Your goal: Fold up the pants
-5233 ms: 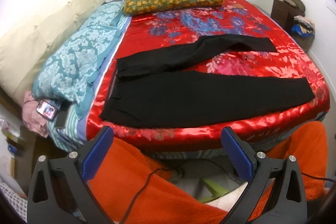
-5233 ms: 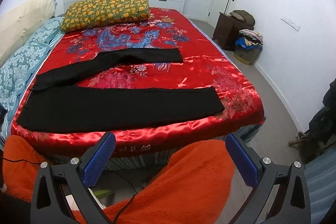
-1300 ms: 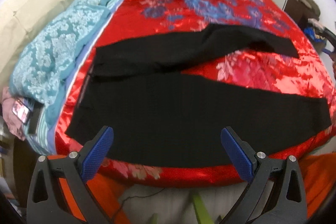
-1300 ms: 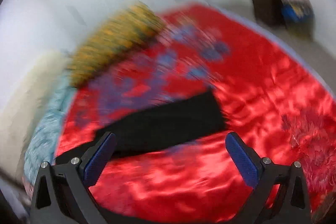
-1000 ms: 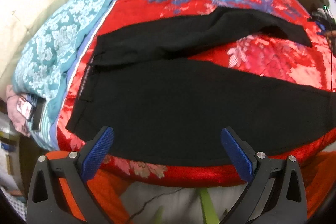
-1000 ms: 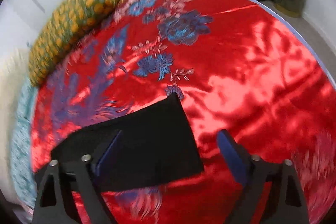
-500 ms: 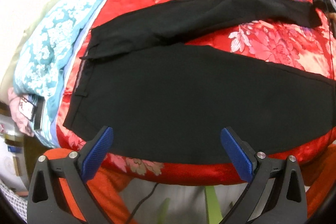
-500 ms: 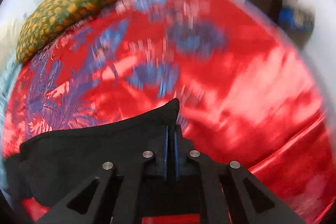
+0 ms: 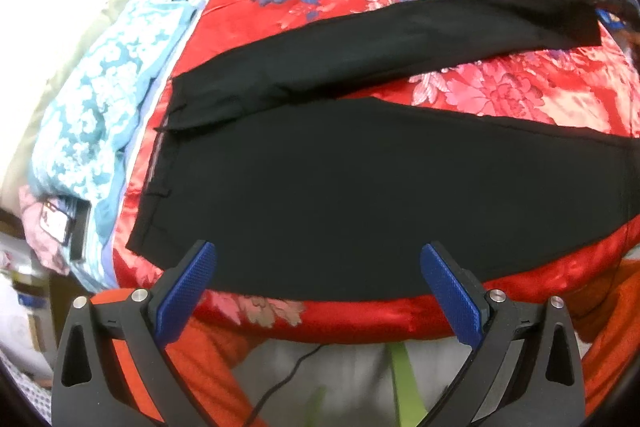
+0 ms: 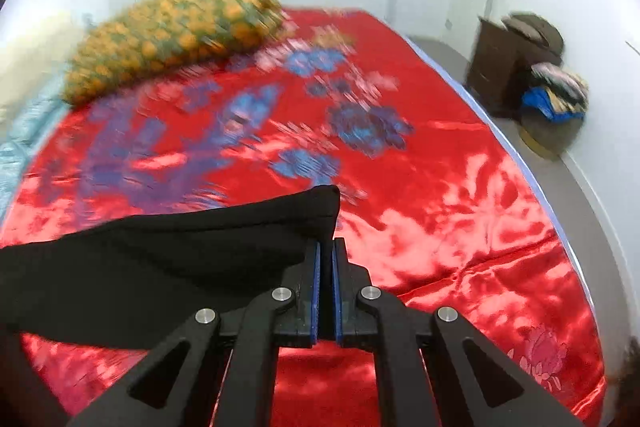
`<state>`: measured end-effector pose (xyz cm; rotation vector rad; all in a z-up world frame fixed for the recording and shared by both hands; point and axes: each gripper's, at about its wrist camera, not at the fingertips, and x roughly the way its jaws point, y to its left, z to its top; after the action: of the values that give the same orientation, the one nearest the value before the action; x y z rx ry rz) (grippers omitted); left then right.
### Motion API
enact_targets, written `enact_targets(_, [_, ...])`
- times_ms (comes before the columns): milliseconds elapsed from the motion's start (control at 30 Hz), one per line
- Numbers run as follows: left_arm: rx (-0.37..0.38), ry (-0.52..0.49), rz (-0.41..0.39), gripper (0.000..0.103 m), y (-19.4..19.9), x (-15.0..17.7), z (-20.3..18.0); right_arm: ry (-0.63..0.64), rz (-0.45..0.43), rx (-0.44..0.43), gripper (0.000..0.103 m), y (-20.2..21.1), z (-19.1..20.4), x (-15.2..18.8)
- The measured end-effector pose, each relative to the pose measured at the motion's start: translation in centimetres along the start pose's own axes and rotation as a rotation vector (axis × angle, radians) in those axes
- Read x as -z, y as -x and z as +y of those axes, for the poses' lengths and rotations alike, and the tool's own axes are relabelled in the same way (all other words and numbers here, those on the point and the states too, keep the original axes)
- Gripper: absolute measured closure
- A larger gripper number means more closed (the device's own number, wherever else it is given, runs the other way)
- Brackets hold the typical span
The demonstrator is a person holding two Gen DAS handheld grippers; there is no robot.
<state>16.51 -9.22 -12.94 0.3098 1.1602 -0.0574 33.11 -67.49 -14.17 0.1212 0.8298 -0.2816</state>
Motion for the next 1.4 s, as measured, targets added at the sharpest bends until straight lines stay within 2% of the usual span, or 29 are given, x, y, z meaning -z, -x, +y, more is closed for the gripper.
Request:
enact_targets(133, [0.04, 0.04, 0.012, 0.001, -0.2, 0.1, 0.6, 0.123, -0.044, -0.111, 0.098, 6.0, 2.6, 2.5])
enact_targets(233, [0.053, 0.049, 0.018, 0.001, -0.3, 0.4, 0.6, 0.21, -0.042, -0.147, 0.098, 10.4, 4.2, 6.7])
enact_targets(400, [0.061, 0.044, 0.02, 0.001, -0.2, 1.2, 0.6, 0.326, 0.008, -0.125, 0.098, 14.7, 5.6, 16.3])
enact_targets(500, [0.062, 0.048, 0.013, 0.001, -0.2, 1.1, 0.8, 0.323, 0.085, -0.084, 0.098, 14.5, 5.1, 21.5])
enact_targets(567, [0.065, 0.057, 0.01, 0.001, -0.2, 0.9, 1.1, 0.289, 0.157, -0.035, 0.091, 13.6, 4.0, 24.2])
enact_targets(633, [0.067, 0.071, -0.006, 0.001, 0.1, 0.6, 1.5, 0.196, 0.211, 0.003, 0.059, 13.8, 2.2, 25.6])
enact_targets(733, [0.07, 0.09, -0.036, 0.001, 0.7, 0.7, 2.2, 0.044, 0.137, 0.023, 0.043, 17.3, 0.2, 26.0])
enact_targets(833, [0.083, 0.09, -0.025, 0.001, 0.5, 1.0, 2.1, 0.0, 0.1, -0.018, 0.04, 19.5, 0.9, 25.9])
enact_targets(900, [0.09, 0.087, -0.02, 0.001, 0.4, 1.3, 2.0, -0.043, 0.103, -0.087, 0.035, 19.8, 1.9, 26.1])
enact_targets(967, [0.094, 0.082, -0.016, 0.001, 0.4, 1.6, 1.8, -0.122, 0.134, -0.213, 0.035, 18.8, 3.1, 26.4])
enact_targets(1033, [0.097, 0.078, -0.022, 0.001, 0.7, 1.9, 1.9, -0.189, 0.165, -0.287, 0.035, 17.2, 3.7, 26.4])
enact_targets(1167, [0.087, 0.09, -0.028, 0.001, 0.9, 2.5, 2.7, -0.426, 0.23, -0.378, 0.035, 13.4, 3.3, 27.1])
enact_targets(1333, [0.09, 0.134, 0.006, 0.001, -0.3, 2.9, 3.9, -0.814, 0.191, -0.445, 0.035, 11.4, -0.2, 28.1])
enact_targets(1400, [0.105, 0.145, 0.024, 0.001, -0.8, 2.8, 3.8, -0.931, 0.205, -0.469, 0.035, 10.3, -0.9, 28.8])
